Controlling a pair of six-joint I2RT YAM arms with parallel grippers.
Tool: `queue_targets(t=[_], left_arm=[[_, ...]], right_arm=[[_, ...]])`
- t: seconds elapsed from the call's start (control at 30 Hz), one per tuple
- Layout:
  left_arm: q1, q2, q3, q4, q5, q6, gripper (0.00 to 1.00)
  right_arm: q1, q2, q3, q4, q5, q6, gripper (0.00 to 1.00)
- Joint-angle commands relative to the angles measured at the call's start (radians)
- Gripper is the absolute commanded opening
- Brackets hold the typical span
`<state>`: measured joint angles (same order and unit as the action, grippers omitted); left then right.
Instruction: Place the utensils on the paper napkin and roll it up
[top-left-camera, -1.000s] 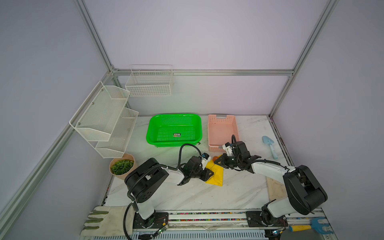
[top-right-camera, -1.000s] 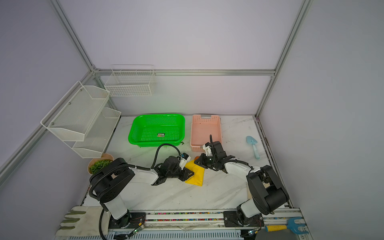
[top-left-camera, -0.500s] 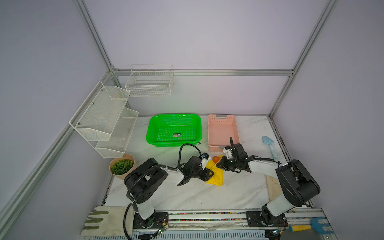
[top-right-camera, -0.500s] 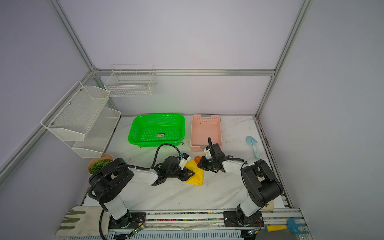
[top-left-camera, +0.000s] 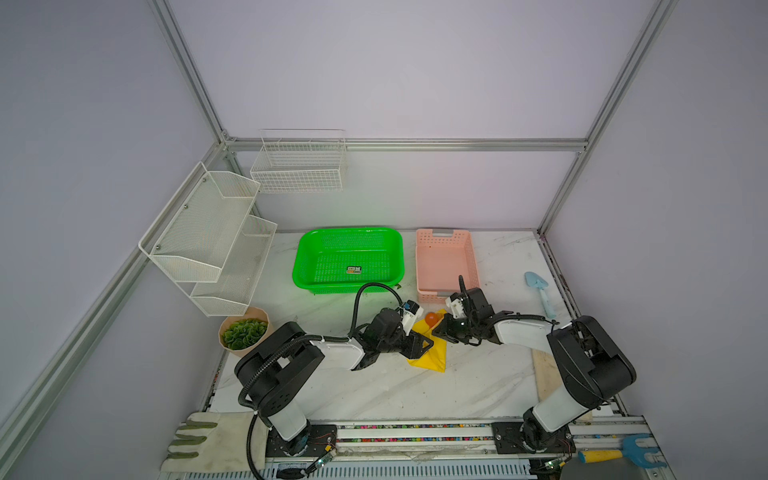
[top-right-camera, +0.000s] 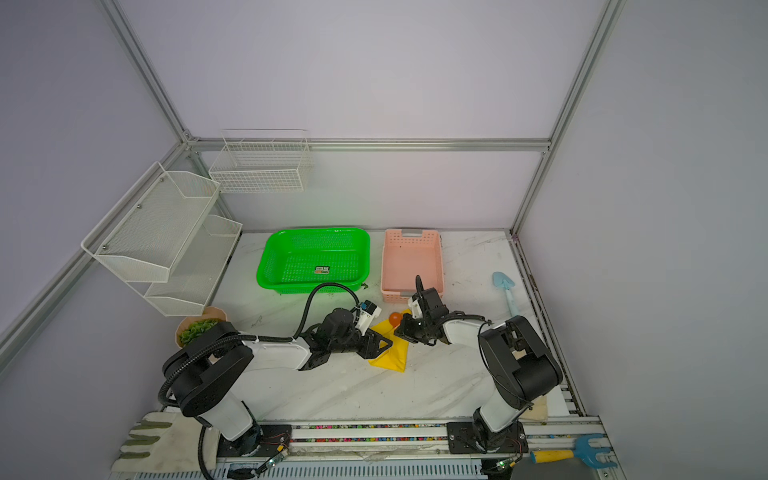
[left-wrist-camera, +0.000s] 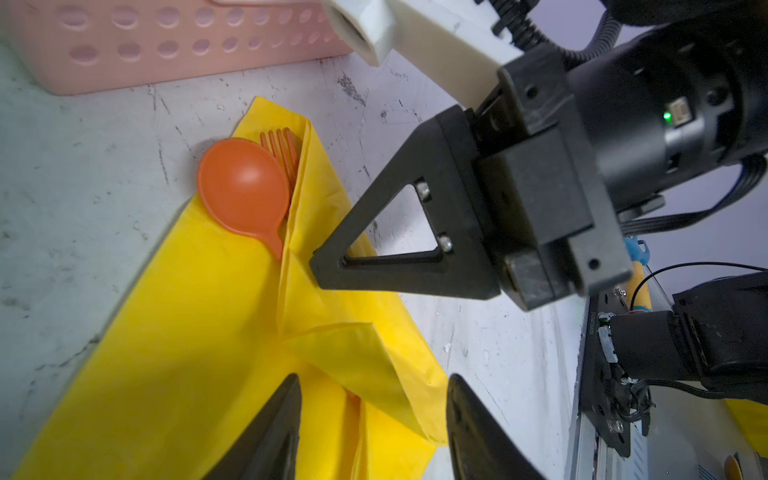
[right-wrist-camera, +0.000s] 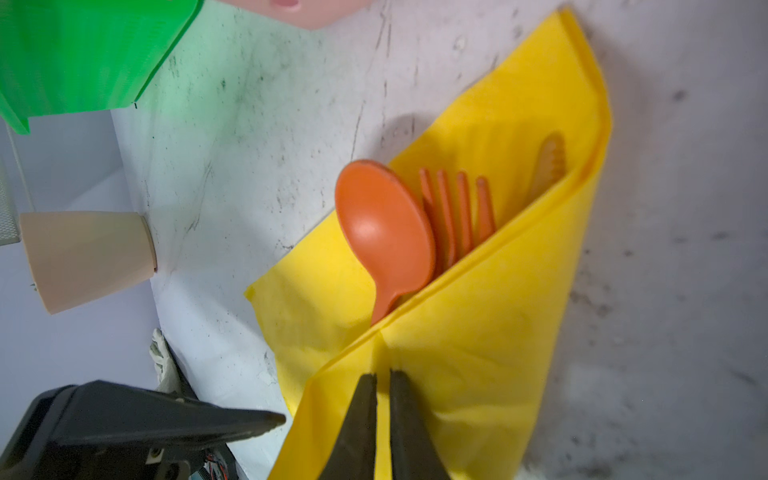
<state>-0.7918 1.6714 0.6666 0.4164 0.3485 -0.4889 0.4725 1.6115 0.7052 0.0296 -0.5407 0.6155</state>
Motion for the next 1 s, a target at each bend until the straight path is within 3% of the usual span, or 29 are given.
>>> queue_targets(t=[0.0,0.23,0.57,0.67,0.87,0.97], left_arm=[[0.008,0.025,0.094,-0.008,-0.003,-0.017,0.56],[0.007,0.065,0.121,-0.035,-0.021,-0.025,0.50],[0.002,0.069,0.131,-0.132,-0.092,0.003,0.25],[-0.004,0.071,0.138,-0.150,-0.107,0.009,0.22],[-0.009,0.078,0.139,-0.156,-0.118,0.007,0.20],[-0.012,0.083,0.135,-0.155,-0.124,0.006,0.20]], right_arm=[[0.007,-0.006,0.001,0.003,-0.003,-0.004,0.13],[0.009,-0.030,0.005,-0.010,-0.001,-0.004,0.14],[0.012,-0.047,0.027,-0.037,0.013,-0.005,0.16],[0.022,-0.061,0.057,-0.089,0.063,-0.010,0.27],[0.080,-0.109,0.165,-0.286,0.291,-0.020,0.49],[0.118,-0.082,0.224,-0.367,0.376,-0.021,0.53]])
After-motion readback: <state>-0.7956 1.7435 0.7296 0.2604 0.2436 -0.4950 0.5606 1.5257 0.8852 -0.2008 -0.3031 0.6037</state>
